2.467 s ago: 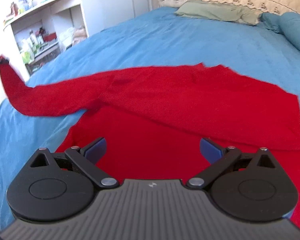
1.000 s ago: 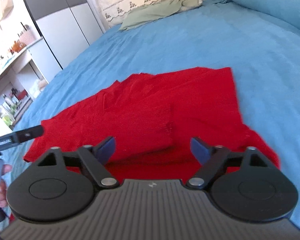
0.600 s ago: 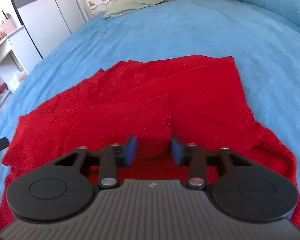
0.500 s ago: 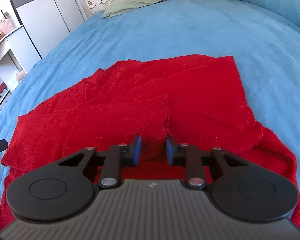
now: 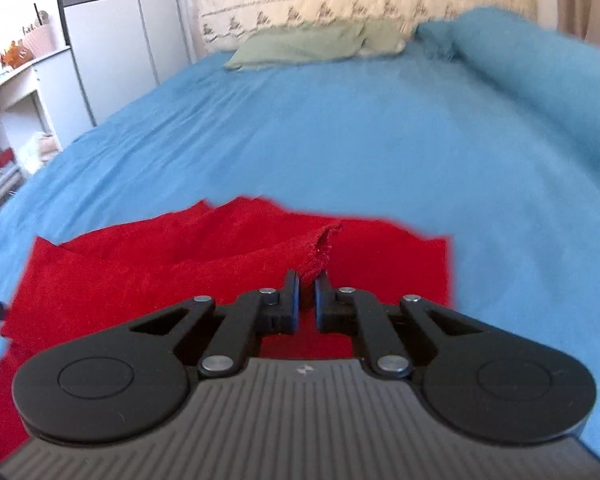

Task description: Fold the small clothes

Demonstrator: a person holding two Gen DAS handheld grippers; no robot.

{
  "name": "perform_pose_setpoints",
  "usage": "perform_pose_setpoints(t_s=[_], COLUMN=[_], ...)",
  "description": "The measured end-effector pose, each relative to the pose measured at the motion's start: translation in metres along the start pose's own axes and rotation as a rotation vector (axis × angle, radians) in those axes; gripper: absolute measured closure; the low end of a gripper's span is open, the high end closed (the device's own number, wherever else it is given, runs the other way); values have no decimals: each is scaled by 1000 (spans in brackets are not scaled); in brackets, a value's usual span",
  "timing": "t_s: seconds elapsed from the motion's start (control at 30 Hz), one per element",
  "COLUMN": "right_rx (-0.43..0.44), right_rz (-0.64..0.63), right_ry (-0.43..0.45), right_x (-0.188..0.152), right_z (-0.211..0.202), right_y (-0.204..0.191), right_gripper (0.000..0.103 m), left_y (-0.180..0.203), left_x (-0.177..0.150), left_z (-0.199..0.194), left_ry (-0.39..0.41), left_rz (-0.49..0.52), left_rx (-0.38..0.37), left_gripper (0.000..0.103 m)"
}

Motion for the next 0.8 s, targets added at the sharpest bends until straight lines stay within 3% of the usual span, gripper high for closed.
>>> perform_pose_setpoints(t_s=[0.23, 0.33, 0.43, 0.57, 0.67, 0.7, 0.73, 0.77, 0.8], right_rx=[-91, -85, -113, -157, -137, -139, -135, -124, -110], right_rz=[-6, 38, -25, -19, -9, -18, -23, -20, -16], right_ry=[-49, 8, 29, -56, -89, -83, -72, -53, -19], right_x=[-30, -22, -16, -33, -47, -47, -46, -43, -40], right_z=[14, 3, 0, 19, 26, 24, 21, 17, 10], right_y=[44, 50, 47, 57, 57, 55, 52, 50, 46], right_gripper=[81, 81, 81, 80, 76, 71, 49, 34, 7], left_y=[5, 6, 5, 4, 15, 21, 28, 37, 45], left_x=[-1, -1, -6, -11, -6, -2, 2, 6, 10], left_z=[6, 7, 13, 15, 12, 11, 11, 11, 13], left_ry=[-18, -18, -38, -50, -42, -29, -19, -10, -8], left_rz=[28, 42, 47, 30, 54, 71, 85, 101, 114], left_rx=[-1, -7, -1, -5, -42, -61, -81, -112, -139], left_gripper=[8, 8, 8, 8, 8, 8, 8, 8, 8])
Point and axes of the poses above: each gripper's, at about its wrist camera, not at the fingertips, and z roughly the way its jaws point, y to its right, x to its top, the point moved 10 cm from there along z, roughly the way its jaws point, and after that the axes turned 1 degree about -y, right-handed, at the moved point
